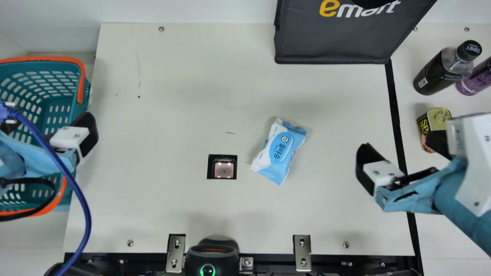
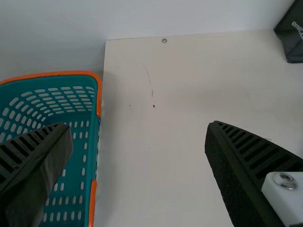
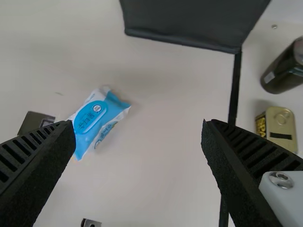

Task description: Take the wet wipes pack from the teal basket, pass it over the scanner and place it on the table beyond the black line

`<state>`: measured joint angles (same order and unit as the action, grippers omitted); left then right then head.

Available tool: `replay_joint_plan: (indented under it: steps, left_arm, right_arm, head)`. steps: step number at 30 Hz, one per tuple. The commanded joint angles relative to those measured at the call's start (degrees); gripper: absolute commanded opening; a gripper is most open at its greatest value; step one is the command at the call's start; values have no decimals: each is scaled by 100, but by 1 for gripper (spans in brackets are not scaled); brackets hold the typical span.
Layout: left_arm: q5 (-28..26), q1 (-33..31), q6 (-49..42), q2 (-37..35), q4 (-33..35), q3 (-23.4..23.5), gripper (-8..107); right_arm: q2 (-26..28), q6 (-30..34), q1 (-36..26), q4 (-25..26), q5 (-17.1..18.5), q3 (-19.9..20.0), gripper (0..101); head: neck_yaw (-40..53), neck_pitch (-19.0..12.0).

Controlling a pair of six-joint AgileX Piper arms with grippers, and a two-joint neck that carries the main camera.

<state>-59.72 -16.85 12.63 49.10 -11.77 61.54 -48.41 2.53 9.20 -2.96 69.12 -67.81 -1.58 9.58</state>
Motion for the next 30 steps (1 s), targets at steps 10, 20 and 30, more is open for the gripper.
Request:
replay_joint_plan:
  steps: [10, 20, 30]
  left_arm:
    - [0, 0, 0, 0, 0, 0, 90]
    - [0, 0, 0, 0, 0, 0, 90]
    - [0, 0, 0, 0, 0, 0, 90]
  right_arm:
    - [-531, -167, 840, -152, -276, 188, 95]
    - [-1329, -1190, 1861, 197, -682, 141, 95]
    - [-2349, -2863, 2904, 830, -839, -279, 95]
  head:
    - [0, -166]
    - [0, -166]
    - [0, -166]
